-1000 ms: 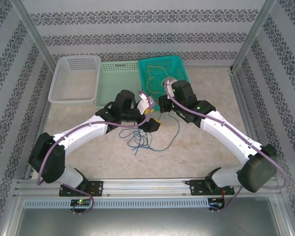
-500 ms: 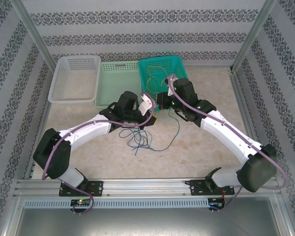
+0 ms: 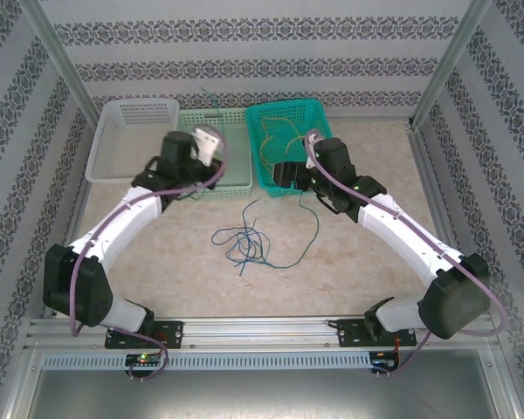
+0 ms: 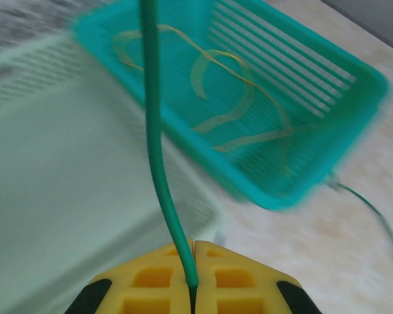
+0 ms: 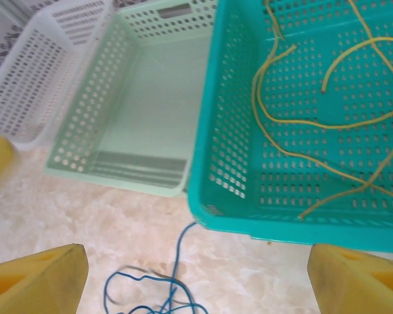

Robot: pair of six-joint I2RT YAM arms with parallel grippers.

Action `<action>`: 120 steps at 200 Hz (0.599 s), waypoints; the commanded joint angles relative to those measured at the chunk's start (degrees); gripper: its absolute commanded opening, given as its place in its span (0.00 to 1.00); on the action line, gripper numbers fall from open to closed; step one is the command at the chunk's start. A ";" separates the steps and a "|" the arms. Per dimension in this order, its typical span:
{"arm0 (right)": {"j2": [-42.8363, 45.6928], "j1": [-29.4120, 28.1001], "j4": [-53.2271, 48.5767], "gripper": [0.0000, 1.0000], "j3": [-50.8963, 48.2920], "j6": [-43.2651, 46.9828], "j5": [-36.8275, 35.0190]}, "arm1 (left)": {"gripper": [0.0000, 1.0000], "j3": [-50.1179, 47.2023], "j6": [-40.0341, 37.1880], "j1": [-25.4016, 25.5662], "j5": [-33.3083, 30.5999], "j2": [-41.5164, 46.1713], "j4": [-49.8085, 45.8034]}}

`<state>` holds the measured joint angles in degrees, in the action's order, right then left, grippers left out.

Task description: Untangle the cables

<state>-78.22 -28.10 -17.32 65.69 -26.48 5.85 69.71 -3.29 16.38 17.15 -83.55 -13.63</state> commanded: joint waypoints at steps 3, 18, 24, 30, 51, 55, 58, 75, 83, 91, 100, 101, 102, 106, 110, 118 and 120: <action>1.00 0.54 0.41 0.87 -2.29 -0.41 1.09 | 0.00 5.96 -0.72 -6.03 -4.71 -3.42 -4.29; 1.55 0.67 1.04 0.87 -3.97 -0.66 1.66 | 0.00 8.81 -0.58 -9.50 -4.94 -6.79 -4.86; 1.88 0.63 1.44 0.87 -4.83 -0.99 1.74 | 0.00 10.71 -0.50 -10.81 -4.91 -8.66 -5.95; 2.14 0.66 1.96 0.87 -5.68 -1.20 1.88 | 0.00 12.85 -0.40 -12.14 -4.78 -10.70 -7.40; 2.88 0.77 2.42 0.87 -7.94 -1.91 1.78 | 0.00 19.64 1.15 -15.81 -5.89 -17.88 -11.07; 3.02 0.82 2.37 0.87 -8.26 -2.06 1.75 | 0.00 20.60 1.66 -16.34 -5.91 -19.08 -11.29; 3.13 0.85 2.36 0.87 -8.48 -2.08 1.72 | 0.00 21.14 1.99 -17.04 -5.83 -19.94 -11.39; 4.13 0.95 1.88 0.87 -9.39 -2.13 1.35 | 0.00 24.48 3.62 -19.84 -5.75 -24.42 -11.32; 4.83 1.07 1.85 0.87 -10.14 -2.19 0.95 | 0.00 26.45 3.96 -20.98 -6.03 -26.70 -12.00; 5.39 1.18 1.75 0.87 -10.62 -2.33 0.60 | 0.00 28.76 4.00 -21.98 -6.24 -29.08 -13.27; 6.11 1.37 1.72 0.87 -11.37 -2.58 0.29 | 0.00 31.64 3.55 -22.88 -6.16 -31.74 -15.16; 6.11 1.37 1.72 0.87 -11.37 -2.58 0.29 | 0.00 31.98 3.46 -22.97 -6.16 -32.02 -15.45; 6.13 1.37 1.70 0.87 -11.42 -2.60 0.30 | 0.00 32.33 3.42 -23.06 -6.12 -32.29 -15.67; 6.37 1.45 1.60 0.87 -11.68 -2.69 0.19 | 0.00 33.68 3.21 -23.39 -6.06 -33.49 -16.76; 6.64 1.47 1.56 0.87 -11.95 -2.78 0.12 | 0.00 35.01 2.87 -23.76 -5.91 -34.65 -17.84; 7.02 1.65 1.46 0.87 -12.51 -2.95 -0.10 | 0.00 37.44 2.09 -24.38 -5.53 -36.69 -19.86; 7.13 1.64 1.38 0.87 -12.62 -3.03 -0.17 | 0.00 38.09 1.94 -24.49 -5.54 -37.26 -20.32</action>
<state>-73.32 -27.09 -16.40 54.85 -28.36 6.87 100.49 -0.86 -6.28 11.73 -116.71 -26.15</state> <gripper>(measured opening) 0.871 0.057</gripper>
